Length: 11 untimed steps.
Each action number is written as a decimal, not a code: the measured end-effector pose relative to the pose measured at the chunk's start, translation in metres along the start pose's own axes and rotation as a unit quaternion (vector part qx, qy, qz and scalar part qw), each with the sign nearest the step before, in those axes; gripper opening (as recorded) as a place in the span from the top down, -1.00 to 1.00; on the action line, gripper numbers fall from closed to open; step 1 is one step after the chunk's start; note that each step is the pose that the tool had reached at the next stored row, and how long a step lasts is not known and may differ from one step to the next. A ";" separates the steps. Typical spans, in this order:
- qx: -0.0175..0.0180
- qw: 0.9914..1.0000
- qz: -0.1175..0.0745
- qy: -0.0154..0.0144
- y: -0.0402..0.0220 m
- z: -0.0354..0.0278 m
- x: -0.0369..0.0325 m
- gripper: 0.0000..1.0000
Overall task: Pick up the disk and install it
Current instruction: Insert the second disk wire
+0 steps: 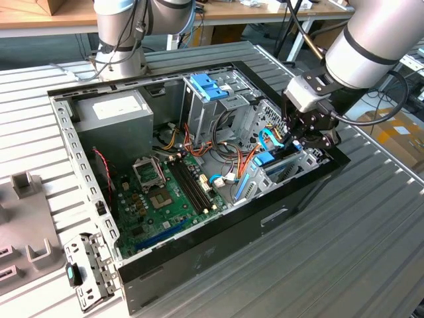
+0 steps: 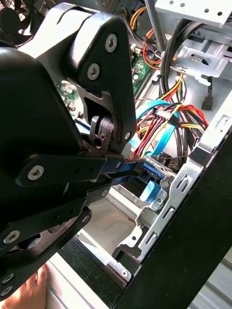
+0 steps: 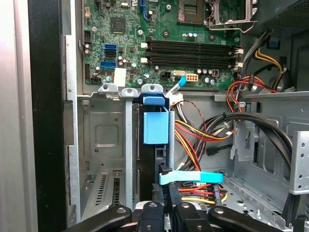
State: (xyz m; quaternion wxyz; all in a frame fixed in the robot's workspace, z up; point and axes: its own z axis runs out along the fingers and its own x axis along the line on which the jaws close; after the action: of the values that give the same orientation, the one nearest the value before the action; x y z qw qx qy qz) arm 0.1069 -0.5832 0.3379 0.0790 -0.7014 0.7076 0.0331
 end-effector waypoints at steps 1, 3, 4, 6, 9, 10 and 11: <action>0.000 1.000 0.000 0.000 0.0000 0.0001 0.0000 0.67; 0.000 1.000 0.000 -0.001 0.0000 0.0012 0.0002 0.65; 0.000 1.000 0.000 -0.001 0.0000 0.0007 0.0001 0.65; 0.000 1.000 0.000 0.000 0.0000 0.0003 0.0000 0.40; 0.000 1.000 0.000 0.000 -0.0001 -0.0020 -0.0003 0.40; 0.000 1.000 0.000 0.000 -0.0004 -0.0063 -0.0011 0.40; 0.000 1.000 0.000 0.000 -0.0006 -0.0096 -0.0016 0.40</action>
State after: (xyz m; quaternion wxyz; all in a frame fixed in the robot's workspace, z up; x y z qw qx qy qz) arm 0.1069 -0.5832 0.3477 0.0791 -0.7014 0.7076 0.0332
